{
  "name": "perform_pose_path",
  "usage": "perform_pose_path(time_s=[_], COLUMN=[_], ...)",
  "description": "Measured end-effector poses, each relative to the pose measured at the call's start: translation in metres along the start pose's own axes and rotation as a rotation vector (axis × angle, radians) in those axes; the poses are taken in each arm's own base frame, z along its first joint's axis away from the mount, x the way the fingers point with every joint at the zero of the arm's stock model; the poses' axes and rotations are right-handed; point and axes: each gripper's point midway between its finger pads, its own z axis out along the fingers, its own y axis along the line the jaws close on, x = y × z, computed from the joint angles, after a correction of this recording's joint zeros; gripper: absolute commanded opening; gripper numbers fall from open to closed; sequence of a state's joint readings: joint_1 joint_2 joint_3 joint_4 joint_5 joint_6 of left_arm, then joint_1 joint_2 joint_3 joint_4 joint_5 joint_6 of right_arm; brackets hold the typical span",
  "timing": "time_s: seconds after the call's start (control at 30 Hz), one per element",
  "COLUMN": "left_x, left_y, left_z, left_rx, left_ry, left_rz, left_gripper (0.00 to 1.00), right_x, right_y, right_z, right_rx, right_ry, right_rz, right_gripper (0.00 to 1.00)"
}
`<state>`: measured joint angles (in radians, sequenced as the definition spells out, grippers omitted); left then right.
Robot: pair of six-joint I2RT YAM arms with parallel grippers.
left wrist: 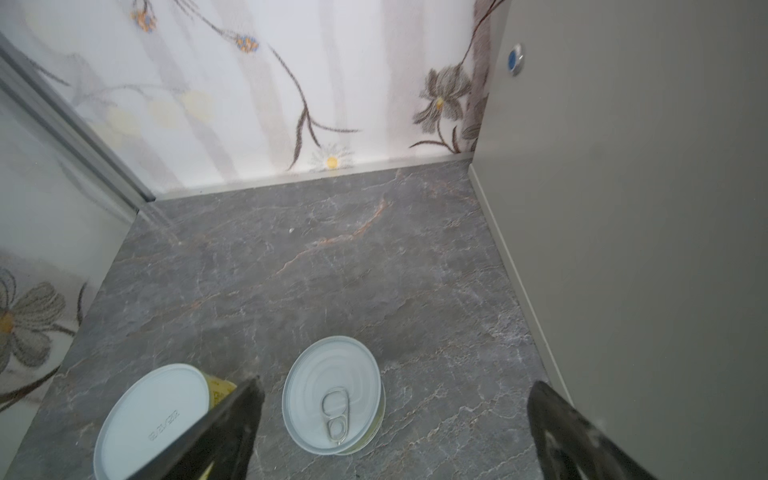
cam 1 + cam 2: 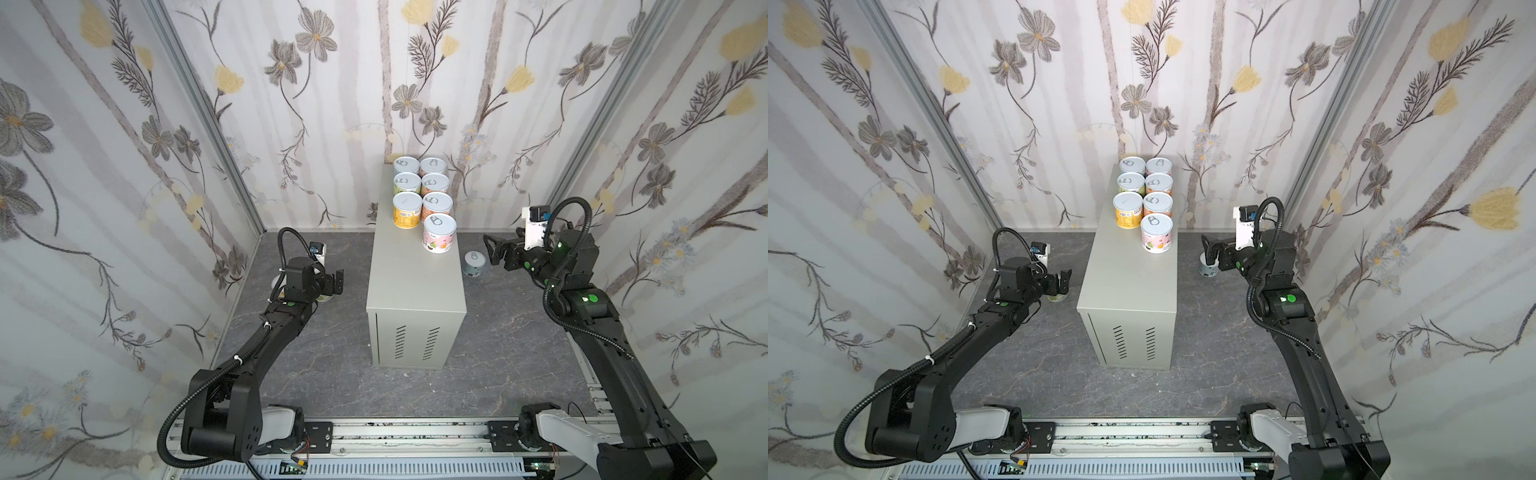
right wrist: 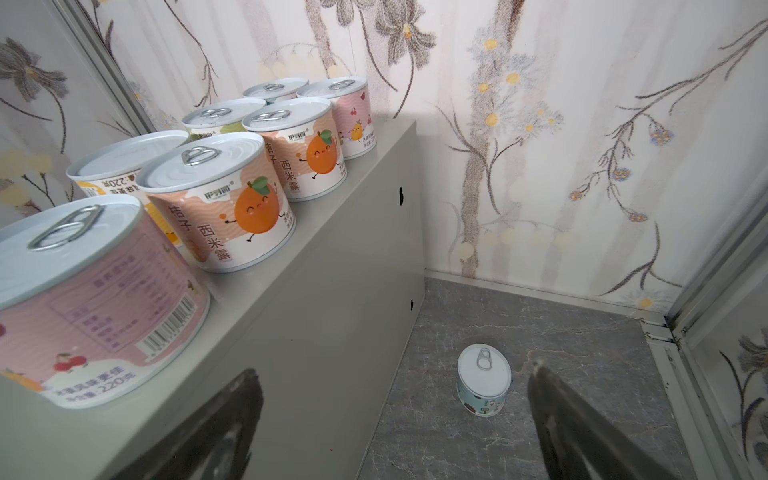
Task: Place and organize the canned foods onto the counter
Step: 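Open the right gripper and withdraw while the left gripper lowers toward the green can, then grasp the green floor can with the left gripper while the right hovers nearby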
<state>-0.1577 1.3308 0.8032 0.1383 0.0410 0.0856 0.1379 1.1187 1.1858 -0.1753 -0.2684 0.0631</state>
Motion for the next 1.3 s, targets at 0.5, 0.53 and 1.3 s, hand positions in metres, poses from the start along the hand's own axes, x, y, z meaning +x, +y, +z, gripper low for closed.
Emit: perform_pose_path(time_s=[0.5, 0.53, 1.3], left_x=[0.056, 0.058, 0.065], left_y=[0.018, 0.019, 0.034], left_z=[0.073, 0.076, 0.091], left_rx=[-0.106, -0.112, -0.17], left_ry=[0.255, 0.266, 0.313], left_rz=[-0.059, -0.058, -0.054], left_gripper=[1.0, 1.0, 1.0], right_x=[0.02, 0.022, 0.057], right_y=[-0.008, -0.009, -0.023], right_z=[0.04, 0.041, 0.076], right_rx=[-0.033, -0.032, -0.062], right_ry=[0.057, 0.06, 0.145], right_rz=[0.018, 0.019, 0.057], right_gripper=[1.0, 1.0, 1.0])
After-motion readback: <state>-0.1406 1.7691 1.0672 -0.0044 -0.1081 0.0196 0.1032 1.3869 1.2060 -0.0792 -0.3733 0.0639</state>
